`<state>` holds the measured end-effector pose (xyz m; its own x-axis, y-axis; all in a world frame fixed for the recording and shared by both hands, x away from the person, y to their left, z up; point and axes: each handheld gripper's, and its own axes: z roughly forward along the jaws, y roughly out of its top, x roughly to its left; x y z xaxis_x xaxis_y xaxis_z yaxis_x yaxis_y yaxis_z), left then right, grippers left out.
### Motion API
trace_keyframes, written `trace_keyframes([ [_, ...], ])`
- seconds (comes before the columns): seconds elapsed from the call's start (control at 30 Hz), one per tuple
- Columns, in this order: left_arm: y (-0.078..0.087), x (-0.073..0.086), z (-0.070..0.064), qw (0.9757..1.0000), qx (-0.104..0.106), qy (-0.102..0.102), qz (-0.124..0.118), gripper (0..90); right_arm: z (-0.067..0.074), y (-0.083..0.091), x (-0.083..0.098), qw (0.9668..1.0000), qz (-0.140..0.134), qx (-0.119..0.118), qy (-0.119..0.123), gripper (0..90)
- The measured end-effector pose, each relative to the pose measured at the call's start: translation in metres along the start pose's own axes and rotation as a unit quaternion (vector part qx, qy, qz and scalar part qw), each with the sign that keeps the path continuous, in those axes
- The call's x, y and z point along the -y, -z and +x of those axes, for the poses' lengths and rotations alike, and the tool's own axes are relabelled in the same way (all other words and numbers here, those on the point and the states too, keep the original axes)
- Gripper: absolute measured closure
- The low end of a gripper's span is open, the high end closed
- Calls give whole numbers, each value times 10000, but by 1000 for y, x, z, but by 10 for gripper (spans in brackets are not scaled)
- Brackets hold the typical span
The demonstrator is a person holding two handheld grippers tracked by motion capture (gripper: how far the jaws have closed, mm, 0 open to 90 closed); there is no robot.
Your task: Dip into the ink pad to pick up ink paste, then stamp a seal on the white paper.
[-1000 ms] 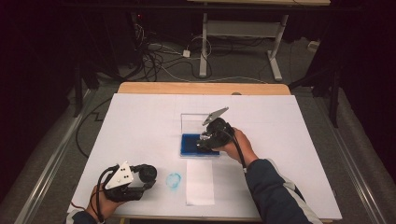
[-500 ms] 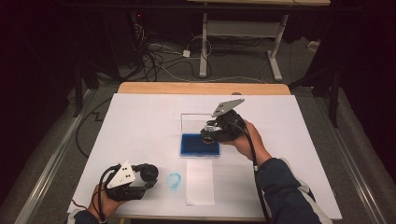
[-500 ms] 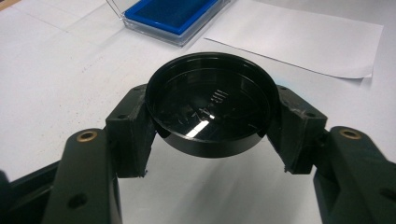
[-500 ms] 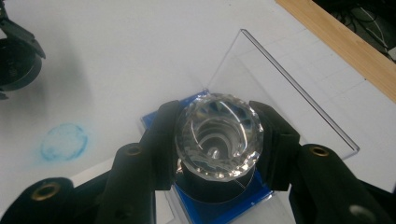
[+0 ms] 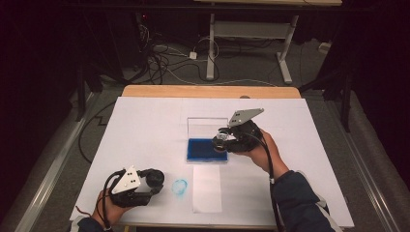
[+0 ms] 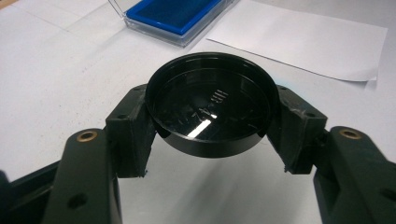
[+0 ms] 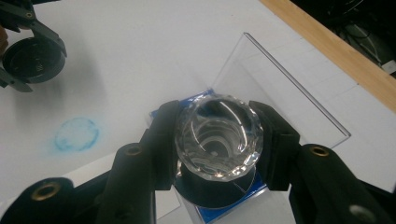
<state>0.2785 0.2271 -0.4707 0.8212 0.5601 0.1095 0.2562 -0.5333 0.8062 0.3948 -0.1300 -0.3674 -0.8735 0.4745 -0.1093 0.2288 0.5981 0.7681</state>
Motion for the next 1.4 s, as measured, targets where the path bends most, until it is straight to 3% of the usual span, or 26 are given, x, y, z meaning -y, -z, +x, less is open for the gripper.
trace_keyframes([
  [0.73, -5, -3, 1, 9999, 67, -67, 48, 364, 10, 15, 0, 9994, -302, -142, 88, 561],
  [1.4, -14, -9, 0, 9997, 175, -145, 85, 363, 18, 18, -1, 9989, -383, -227, 160, 561],
])
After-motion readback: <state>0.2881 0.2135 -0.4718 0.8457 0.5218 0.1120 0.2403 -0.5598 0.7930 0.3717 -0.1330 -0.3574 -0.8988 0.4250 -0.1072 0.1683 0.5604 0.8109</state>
